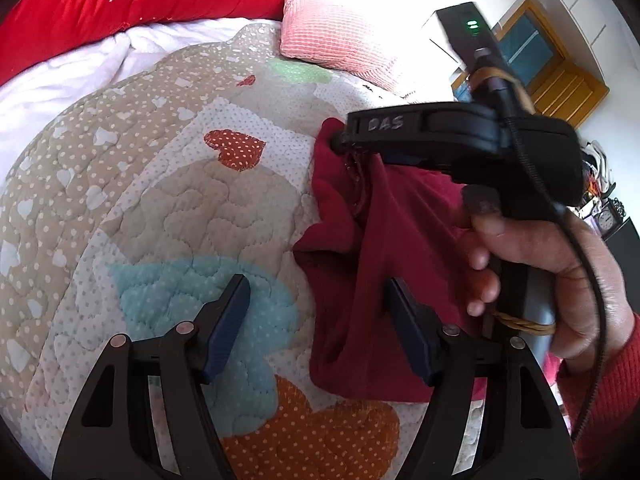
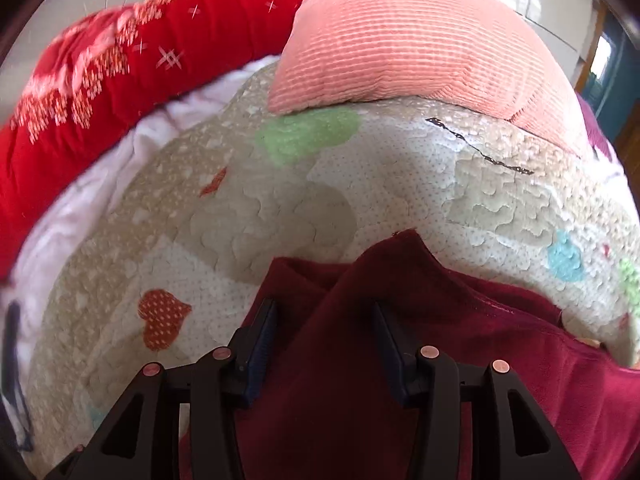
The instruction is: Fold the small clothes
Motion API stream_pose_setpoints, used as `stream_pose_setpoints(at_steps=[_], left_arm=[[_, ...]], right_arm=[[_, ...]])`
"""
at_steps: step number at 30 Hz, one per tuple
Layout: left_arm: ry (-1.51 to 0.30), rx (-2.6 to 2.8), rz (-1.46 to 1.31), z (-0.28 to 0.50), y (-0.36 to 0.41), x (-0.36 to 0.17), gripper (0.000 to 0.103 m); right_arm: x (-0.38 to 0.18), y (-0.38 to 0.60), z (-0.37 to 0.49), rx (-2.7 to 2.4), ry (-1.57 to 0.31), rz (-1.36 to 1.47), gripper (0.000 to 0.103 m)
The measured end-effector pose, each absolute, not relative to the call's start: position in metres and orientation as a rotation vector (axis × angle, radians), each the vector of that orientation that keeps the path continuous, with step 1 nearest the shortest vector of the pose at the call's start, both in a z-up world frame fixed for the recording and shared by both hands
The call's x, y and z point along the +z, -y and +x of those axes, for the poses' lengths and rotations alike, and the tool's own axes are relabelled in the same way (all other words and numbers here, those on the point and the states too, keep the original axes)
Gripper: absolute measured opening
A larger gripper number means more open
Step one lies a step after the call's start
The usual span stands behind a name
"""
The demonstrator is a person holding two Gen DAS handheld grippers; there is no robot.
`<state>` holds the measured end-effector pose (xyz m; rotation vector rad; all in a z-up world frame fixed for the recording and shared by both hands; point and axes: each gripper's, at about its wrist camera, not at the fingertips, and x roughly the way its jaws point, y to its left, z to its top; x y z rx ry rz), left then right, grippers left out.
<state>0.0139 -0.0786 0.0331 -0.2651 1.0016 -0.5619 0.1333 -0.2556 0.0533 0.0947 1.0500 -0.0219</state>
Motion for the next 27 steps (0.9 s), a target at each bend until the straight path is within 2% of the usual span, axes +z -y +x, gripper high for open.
stream_pose_setpoints(at_steps=[6, 9, 12, 15, 19, 22, 24, 25, 27], left_arm=[[-0.988, -0.552, -0.234, 0.014, 0.082, 0.032, 0.071], [-0.988, -0.554, -0.243, 0.015, 0.082, 0.032, 0.071], [-0.994, -0.561, -0.254, 0.013, 0.08, 0.033, 0.071], [-0.997, -0.565, -0.261, 0.01, 0.075, 0.034, 0.071], [-1.003, -0.57, -0.279, 0.011, 0.07, 0.034, 0.071], [-1.002, -0.57, -0.284, 0.013, 0.068, 0.033, 0.072], [-0.998, -0.568, -0.276, 0.013, 0.068, 0.033, 0.073], [-0.996, -0.568, -0.27, 0.013, 0.069, 0.033, 0.073], [-0.993, -0.565, -0.261, 0.012, 0.071, 0.034, 0.074]], right_arm=[[0.073, 0.274, 0.113, 0.051, -1.056, 0.267, 0.049], [0.078, 0.268, 0.108, 0.062, -1.066, 0.305, 0.061], [0.075, 0.261, 0.112, 0.064, -1.102, 0.324, 0.064], [0.071, 0.248, 0.126, 0.027, -1.138, 0.255, 0.067], [0.058, 0.233, 0.145, -0.008, -1.198, 0.185, 0.082], [0.047, 0.217, 0.15, -0.025, -1.224, 0.054, 0.083], [0.043, 0.209, 0.146, -0.032, -1.209, -0.028, 0.071], [0.043, 0.208, 0.143, -0.048, -1.196, -0.07, 0.049], [0.047, 0.213, 0.135, -0.051, -1.166, -0.072, 0.037]])
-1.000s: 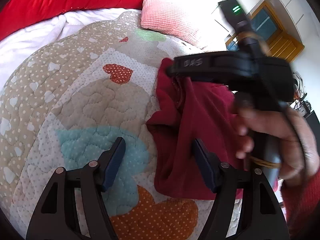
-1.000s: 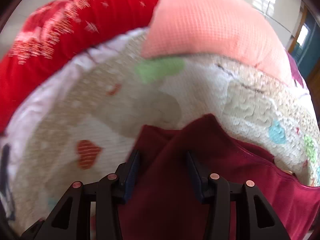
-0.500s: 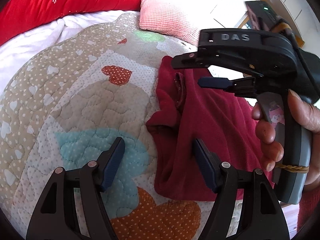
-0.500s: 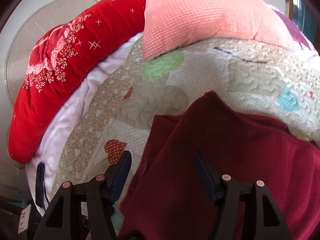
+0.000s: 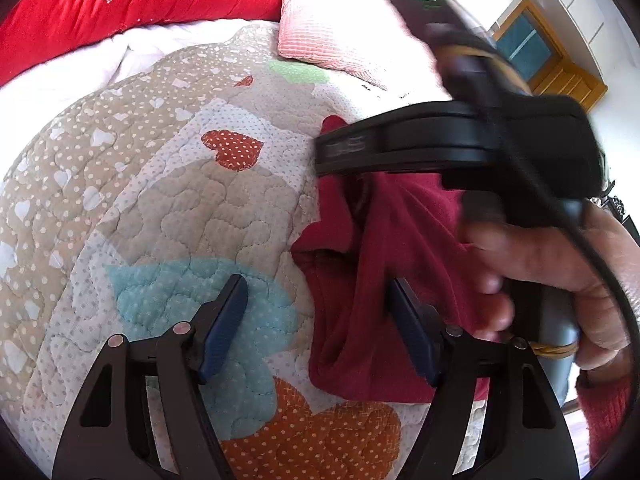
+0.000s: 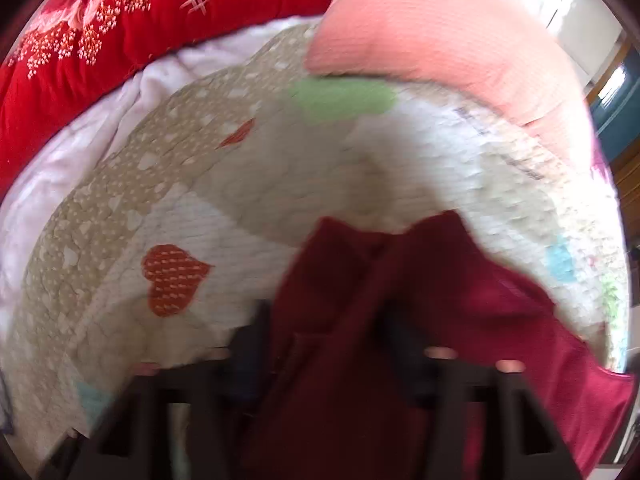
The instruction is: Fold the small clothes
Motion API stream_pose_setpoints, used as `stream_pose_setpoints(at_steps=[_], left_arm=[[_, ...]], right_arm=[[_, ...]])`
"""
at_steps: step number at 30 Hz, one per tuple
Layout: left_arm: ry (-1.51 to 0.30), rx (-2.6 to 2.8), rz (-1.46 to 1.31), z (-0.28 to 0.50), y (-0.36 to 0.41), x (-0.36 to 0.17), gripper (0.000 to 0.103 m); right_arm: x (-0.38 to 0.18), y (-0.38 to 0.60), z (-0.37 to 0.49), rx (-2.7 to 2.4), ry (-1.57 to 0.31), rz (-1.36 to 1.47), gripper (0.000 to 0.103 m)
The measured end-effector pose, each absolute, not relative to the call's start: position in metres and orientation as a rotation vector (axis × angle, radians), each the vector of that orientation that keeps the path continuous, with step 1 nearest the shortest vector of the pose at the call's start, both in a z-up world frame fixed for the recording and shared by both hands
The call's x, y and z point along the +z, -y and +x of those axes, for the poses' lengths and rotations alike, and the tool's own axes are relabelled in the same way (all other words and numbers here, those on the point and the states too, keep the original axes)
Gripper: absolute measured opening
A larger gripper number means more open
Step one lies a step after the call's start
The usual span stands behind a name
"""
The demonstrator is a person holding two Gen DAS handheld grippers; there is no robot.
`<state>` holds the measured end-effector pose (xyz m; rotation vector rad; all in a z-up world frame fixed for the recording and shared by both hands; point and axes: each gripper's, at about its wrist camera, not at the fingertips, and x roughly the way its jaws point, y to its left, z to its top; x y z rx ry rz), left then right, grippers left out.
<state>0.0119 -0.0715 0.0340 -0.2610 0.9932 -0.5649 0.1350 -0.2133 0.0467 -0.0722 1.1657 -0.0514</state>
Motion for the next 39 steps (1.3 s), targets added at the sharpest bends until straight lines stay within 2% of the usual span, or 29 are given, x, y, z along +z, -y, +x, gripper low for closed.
stream_pose_setpoints(at_steps=[1, 2, 6, 10, 11, 12, 13, 16, 22, 30, 33, 39], left_arm=[[-0.991, -0.565, -0.26, 0.011, 0.072, 0.035, 0.076], [-0.989, -0.567, -0.261, 0.011, 0.073, 0.035, 0.077], [-0.96, -0.566, -0.231, 0.008, 0.083, 0.036, 0.082], [-0.932, -0.593, -0.221, 0.007, 0.092, 0.036, 0.082], [-0.93, -0.621, -0.229, 0.007, 0.093, 0.037, 0.076], [-0.926, -0.655, -0.241, 0.007, 0.094, 0.038, 0.05], [-0.932, -0.703, -0.248, 0.006, 0.096, 0.038, 0.03], [-0.88, -0.727, -0.192, -0.009, 0.104, 0.052, 0.016], [-0.798, -0.852, -0.203, -0.052, 0.127, 0.102, 0.014], [-0.77, -1.062, -0.024, -0.109, 0.223, 0.139, 0.014], [-0.81, -1.118, -0.006, -0.122, 0.255, 0.129, 0.014], [-0.964, -1.112, 0.106, -0.136, 0.311, 0.077, 0.014]], right_arm=[[0.051, 0.22, 0.13, -0.024, -1.153, -0.022, 0.028], [0.055, 0.226, 0.124, -0.002, -1.139, 0.025, 0.024], [0.082, 0.259, 0.097, 0.064, -1.038, 0.193, 0.021], [0.09, 0.275, 0.081, 0.091, -0.974, 0.293, 0.019], [0.091, 0.278, 0.076, 0.096, -0.963, 0.309, 0.019], [0.091, 0.282, 0.073, 0.099, -0.954, 0.33, 0.019], [0.09, 0.281, 0.071, 0.101, -0.947, 0.345, 0.019], [0.095, 0.289, 0.059, 0.111, -0.919, 0.373, 0.018], [0.141, 0.321, 0.011, 0.136, -0.817, 0.37, 0.017], [0.178, 0.403, -0.077, 0.038, -0.716, 0.367, 0.016], [0.166, 0.439, -0.106, -0.016, -0.715, 0.428, 0.016], [0.083, 0.495, -0.124, -0.124, -0.828, 0.63, 0.016]])
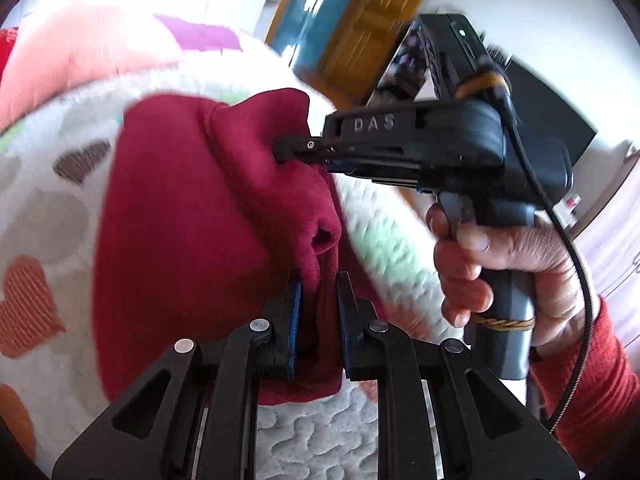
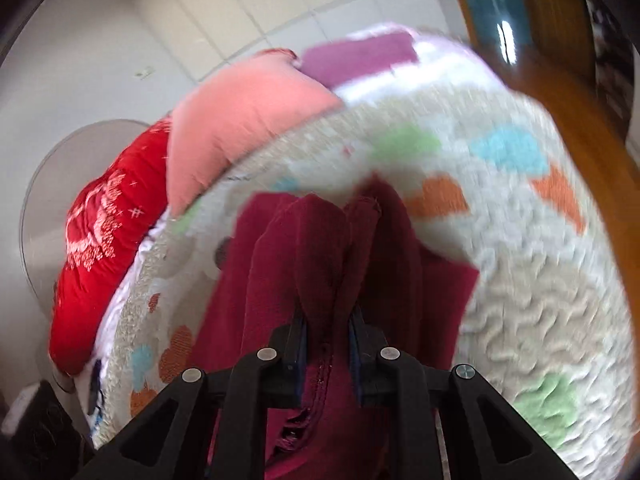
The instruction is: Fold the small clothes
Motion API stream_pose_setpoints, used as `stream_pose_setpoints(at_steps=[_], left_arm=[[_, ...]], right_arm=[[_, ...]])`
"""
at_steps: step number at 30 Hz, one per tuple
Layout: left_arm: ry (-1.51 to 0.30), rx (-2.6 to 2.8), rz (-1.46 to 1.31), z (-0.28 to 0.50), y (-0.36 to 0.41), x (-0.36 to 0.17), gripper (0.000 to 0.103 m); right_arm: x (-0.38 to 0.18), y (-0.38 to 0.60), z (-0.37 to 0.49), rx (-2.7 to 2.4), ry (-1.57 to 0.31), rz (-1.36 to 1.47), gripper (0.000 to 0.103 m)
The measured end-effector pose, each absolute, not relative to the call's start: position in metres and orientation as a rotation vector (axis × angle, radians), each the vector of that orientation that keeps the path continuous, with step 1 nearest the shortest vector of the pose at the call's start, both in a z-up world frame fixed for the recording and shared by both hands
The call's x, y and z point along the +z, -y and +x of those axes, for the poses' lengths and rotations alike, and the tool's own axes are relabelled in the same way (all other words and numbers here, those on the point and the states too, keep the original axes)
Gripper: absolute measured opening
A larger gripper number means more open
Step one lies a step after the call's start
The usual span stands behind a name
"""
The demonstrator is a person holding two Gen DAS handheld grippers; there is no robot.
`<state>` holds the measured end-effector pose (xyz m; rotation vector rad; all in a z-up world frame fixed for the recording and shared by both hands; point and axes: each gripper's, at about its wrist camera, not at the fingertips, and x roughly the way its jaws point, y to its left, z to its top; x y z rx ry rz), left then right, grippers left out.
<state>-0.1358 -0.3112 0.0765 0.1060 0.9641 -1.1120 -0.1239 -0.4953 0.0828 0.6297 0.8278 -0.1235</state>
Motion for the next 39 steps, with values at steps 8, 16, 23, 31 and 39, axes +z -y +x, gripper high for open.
stream_pose_setpoints(at_steps=[8, 16, 23, 31, 39], left_arm=[[-0.886, -1.139, 0.13, -0.139, 0.273, 0.121, 0.022], [-0.869, -0.981, 0.199, -0.113, 0.256, 0.106, 0.024], [-0.914, -0.993, 0.243, -0.126, 0.264, 0.071, 0.024], [-0.925, -0.994, 0.235, -0.124, 0.271, 0.065, 0.024], [-0.929, -0.968, 0.226, -0.134, 0.267, 0.073, 0.024]], right_arm=[[0.063, 0.512, -0.144, -0.033, -0.739, 0.803, 0.05], [0.07, 0.499, -0.128, -0.105, -0.747, 0.698, 0.019], [0.087, 0.511, -0.132, -0.267, -0.77, 0.514, 0.009], [0.11, 0.498, -0.179, -0.15, -0.702, 0.658, 0.056], [0.081, 0.461, -0.175, -0.102, -0.798, 0.609, 0.018]])
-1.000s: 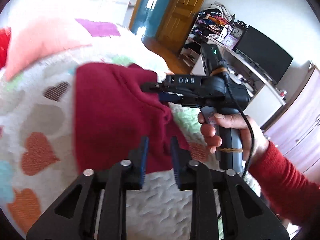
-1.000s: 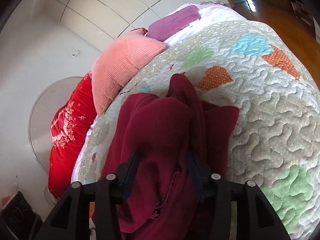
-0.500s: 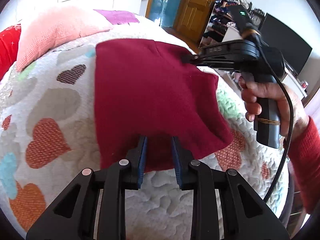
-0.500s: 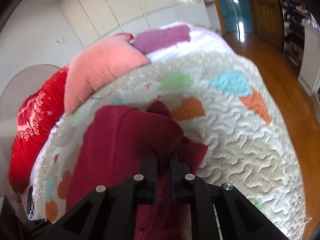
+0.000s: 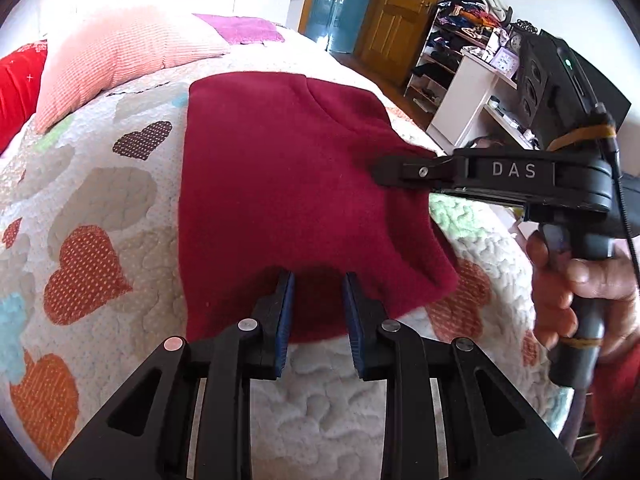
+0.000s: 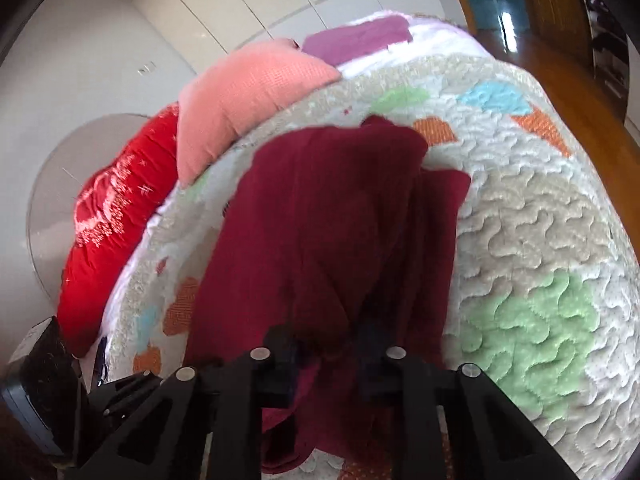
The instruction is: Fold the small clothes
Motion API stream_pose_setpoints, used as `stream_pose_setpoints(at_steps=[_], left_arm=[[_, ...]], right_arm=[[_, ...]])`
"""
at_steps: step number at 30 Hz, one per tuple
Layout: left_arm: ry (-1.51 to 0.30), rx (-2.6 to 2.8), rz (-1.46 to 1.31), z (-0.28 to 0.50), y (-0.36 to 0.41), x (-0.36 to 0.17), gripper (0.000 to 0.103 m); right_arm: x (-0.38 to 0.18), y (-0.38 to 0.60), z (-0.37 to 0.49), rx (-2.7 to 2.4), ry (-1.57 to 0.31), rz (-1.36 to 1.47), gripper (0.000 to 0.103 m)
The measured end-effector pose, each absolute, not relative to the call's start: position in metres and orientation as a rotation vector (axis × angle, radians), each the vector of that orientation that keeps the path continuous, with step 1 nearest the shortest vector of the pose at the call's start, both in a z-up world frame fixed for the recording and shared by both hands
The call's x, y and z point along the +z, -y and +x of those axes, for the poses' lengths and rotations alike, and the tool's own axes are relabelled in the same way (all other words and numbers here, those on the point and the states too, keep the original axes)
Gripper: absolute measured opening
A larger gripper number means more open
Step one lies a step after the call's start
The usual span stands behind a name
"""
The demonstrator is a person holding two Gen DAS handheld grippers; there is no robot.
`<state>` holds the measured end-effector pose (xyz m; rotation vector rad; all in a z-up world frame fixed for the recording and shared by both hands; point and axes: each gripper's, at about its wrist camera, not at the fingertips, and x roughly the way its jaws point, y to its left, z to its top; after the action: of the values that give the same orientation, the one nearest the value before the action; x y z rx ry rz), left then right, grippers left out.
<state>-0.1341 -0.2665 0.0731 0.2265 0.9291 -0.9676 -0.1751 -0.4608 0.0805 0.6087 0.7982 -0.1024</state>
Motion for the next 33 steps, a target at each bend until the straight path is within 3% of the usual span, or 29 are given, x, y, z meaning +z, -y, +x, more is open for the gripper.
stream_pose_setpoints(at_steps=[4, 9, 14, 21, 30, 32, 33], left_arm=[[-0.867, -0.945, 0.239, -0.14, 0.255, 0.089, 0.024], [-0.899, -0.885, 0.239, -0.133, 0.263, 0.076, 0.024], [-0.884, -0.869, 0.247, -0.135, 0.262, 0.074, 0.024], [-0.838, -0.838, 0.234, -0.133, 0.259, 0.095, 0.024], [-0.85, -0.753, 0.234, -0.093, 0.272, 0.084, 0.024], [-0.878, -0.76, 0.217, -0.084, 0.274, 0.075, 0.03], [-0.878, -0.755, 0.209, -0.083, 0.273, 0.073, 0.043]], right_arm=[[0.095, 0.458, -0.19, -0.188, -0.779, 0.464, 0.017], [0.066, 0.457, -0.178, -0.185, -0.829, 0.512, 0.019], [0.09, 0.452, -0.202, -0.19, -0.821, 0.496, 0.031], [0.129, 0.43, -0.216, -0.121, -0.686, 0.459, 0.031], [0.101, 0.436, -0.178, -0.209, -0.76, 0.363, 0.031], [0.088, 0.443, -0.177, -0.221, -0.805, 0.372, 0.031], [0.081, 0.447, -0.177, -0.216, -0.817, 0.385, 0.031]])
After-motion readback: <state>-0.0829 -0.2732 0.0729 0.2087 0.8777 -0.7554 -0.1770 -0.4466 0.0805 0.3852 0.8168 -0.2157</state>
